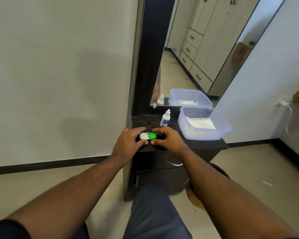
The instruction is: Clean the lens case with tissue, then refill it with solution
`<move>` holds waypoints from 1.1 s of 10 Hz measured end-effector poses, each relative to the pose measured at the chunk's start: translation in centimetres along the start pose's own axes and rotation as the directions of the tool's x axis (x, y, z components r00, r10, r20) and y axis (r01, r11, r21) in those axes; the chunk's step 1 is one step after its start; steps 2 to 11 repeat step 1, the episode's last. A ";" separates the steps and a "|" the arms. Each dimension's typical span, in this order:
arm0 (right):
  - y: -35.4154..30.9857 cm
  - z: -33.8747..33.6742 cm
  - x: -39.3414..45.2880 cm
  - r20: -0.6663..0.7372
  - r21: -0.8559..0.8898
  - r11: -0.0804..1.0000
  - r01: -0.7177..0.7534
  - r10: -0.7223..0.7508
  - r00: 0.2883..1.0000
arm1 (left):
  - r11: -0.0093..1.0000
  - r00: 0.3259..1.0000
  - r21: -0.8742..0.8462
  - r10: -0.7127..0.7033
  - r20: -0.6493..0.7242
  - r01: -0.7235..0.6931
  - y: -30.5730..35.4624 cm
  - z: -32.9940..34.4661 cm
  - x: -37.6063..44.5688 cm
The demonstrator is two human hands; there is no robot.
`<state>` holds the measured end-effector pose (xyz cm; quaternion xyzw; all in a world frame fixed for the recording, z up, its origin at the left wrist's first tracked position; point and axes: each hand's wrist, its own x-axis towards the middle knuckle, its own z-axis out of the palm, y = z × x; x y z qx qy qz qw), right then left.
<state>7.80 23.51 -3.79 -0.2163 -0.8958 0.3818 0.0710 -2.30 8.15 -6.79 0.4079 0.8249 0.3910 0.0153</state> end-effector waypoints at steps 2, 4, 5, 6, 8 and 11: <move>-1.2 -0.6 -0.1 -0.053 -0.010 1.000 0.017 -0.017 0.998 | 0.999 1.000 -0.027 -0.018 -0.004 0.018 0.2 -1.4 0.3; -1.2 -0.6 -0.1 -0.053 -0.010 1.000 0.017 -0.017 0.998 | 0.999 1.000 -0.027 -0.018 -0.004 0.018 0.2 -1.4 0.3; -1.2 -0.6 -0.1 -0.053 -0.010 1.000 0.017 -0.017 0.998 | 0.999 1.000 -0.027 -0.018 -0.004 0.018 0.2 -1.4 0.3; -1.2 -0.6 -0.1 -0.053 -0.010 1.000 0.017 -0.017 0.998 | 0.999 1.000 -0.027 -0.018 -0.004 0.018 0.2 -1.4 0.3; -1.2 -0.6 -0.1 -0.053 -0.010 1.000 0.017 -0.017 0.998 | 0.999 1.000 -0.027 -0.018 -0.004 0.018 0.2 -1.4 0.3; -1.2 -0.6 -0.1 -0.053 -0.010 1.000 0.017 -0.017 0.998 | 0.999 1.000 -0.027 -0.018 -0.004 0.018 0.2 -1.4 0.3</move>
